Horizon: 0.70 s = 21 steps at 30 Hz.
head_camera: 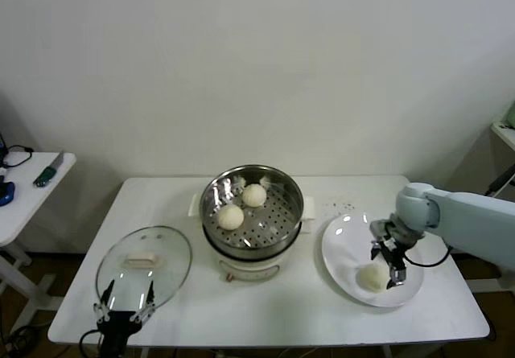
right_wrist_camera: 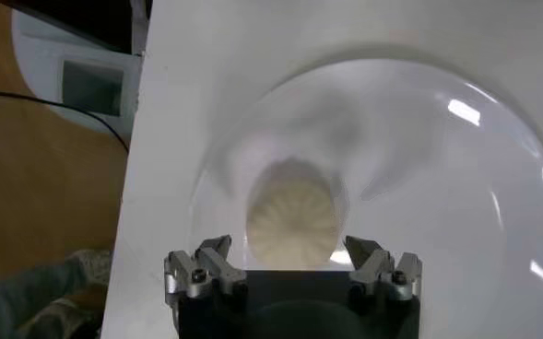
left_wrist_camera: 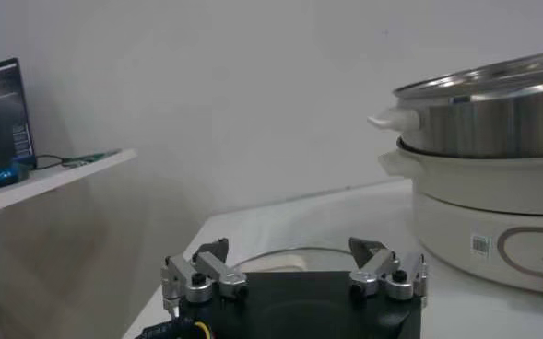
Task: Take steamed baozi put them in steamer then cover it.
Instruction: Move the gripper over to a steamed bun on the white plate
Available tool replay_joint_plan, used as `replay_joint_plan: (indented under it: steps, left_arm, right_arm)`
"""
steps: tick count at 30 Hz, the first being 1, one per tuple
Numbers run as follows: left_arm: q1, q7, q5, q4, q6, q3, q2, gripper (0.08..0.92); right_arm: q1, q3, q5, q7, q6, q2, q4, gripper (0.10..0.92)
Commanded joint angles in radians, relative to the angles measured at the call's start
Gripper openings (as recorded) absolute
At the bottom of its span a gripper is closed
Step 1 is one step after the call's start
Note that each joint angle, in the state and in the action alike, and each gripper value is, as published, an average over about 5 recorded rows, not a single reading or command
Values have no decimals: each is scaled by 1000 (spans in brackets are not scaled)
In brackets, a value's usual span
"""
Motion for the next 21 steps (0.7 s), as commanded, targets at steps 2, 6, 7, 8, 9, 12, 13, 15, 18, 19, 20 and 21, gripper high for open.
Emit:
replay_joint_plan:
  steps: [2, 6, 7, 8, 9, 12, 13, 15, 18, 19, 20, 21]
  left_arm:
    - [3, 0, 4, 6, -2, 1, -2, 823]
    - [5, 0, 8, 9, -3, 2, -3, 823]
    - [5, 0, 9, 9, -3, 3, -4, 823]
    - [5, 0, 10, 9, -3, 3, -4, 823]
    - [5, 0, 11, 10, -3, 3, -4, 823]
    - [4, 0, 14, 11, -3, 4, -5, 823]
    - [4, 0, 15, 11, -3, 4, -5, 823]
    - [4, 0, 16, 11, -3, 5, -5, 823]
    - [3, 0, 18, 11, -2, 6, -7, 823]
    - [3, 0, 19, 11, -2, 7, -7, 823]
    - [3, -1, 19, 11, -2, 7, -7, 823]
    - [3, -1, 20, 11, -2, 7, -8, 823]
  right_arm:
    - [-132, 89, -49, 13, 5, 2, -40, 823]
    - [-142, 105, -50, 16, 7, 13, -53, 823]
    - [-145, 109, -51, 16, 8, 15, -57, 823]
    - [-149, 113, -53, 17, 9, 18, -60, 823]
    - [-152, 117, -54, 17, 10, 20, -62, 823]
    - [-160, 128, -57, 17, 13, 26, -70, 823]
    - [-161, 131, -58, 16, 14, 28, -72, 823]
    - [-162, 135, -60, 14, 17, 31, -77, 823]
    - [-158, 138, -60, 8, 23, 33, -83, 820]
    - [-156, 138, -60, 7, 24, 33, -85, 813]
    - [-154, 139, -60, 5, 25, 33, -86, 805]
    - [-152, 138, -60, 3, 27, 33, -87, 795]
